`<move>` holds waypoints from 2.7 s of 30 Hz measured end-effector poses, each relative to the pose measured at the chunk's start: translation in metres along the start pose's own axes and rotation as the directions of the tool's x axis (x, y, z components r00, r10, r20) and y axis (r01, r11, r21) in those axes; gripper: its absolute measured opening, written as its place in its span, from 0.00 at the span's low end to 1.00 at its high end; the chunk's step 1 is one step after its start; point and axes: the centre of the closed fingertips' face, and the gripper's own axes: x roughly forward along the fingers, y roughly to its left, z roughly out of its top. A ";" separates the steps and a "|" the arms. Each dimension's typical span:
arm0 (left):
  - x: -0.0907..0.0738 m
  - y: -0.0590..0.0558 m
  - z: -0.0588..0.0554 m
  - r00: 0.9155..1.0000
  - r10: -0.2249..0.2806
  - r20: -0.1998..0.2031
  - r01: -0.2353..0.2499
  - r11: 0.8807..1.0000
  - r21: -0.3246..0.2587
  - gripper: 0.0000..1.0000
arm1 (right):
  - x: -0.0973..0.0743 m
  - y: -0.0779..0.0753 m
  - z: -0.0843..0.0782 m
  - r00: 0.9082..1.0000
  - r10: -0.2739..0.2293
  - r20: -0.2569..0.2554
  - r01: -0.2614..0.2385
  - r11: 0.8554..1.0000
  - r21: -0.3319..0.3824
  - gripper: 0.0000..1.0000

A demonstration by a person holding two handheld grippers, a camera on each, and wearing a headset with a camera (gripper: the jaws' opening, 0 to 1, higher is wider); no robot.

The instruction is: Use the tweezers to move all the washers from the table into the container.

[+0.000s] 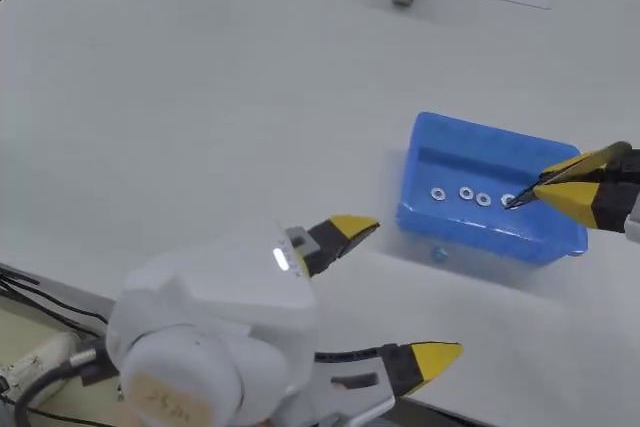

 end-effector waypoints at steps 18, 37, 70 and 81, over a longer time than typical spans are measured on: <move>0.000 0.002 -0.001 1.000 0.018 -0.003 -0.018 1.000 -0.008 0.71 | 0.032 -0.017 -0.031 0.995 -0.009 -0.095 0.014 0.998 0.054 0.03; 0.001 0.003 -0.003 1.000 0.019 -0.008 -0.019 1.000 -0.020 0.72 | 0.005 0.029 0.014 1.000 0.021 0.016 -0.021 0.999 0.031 0.03; 0.001 0.002 -0.008 0.999 0.014 -0.029 -0.014 1.000 -0.020 0.70 | 0.058 0.066 -0.016 0.992 0.098 -0.083 -0.100 0.995 -0.018 0.04; 0.001 0.003 -0.008 0.999 0.018 -0.032 -0.019 1.000 -0.015 0.70 | 0.058 0.067 -0.017 0.991 0.091 -0.095 -0.096 0.994 -0.052 0.03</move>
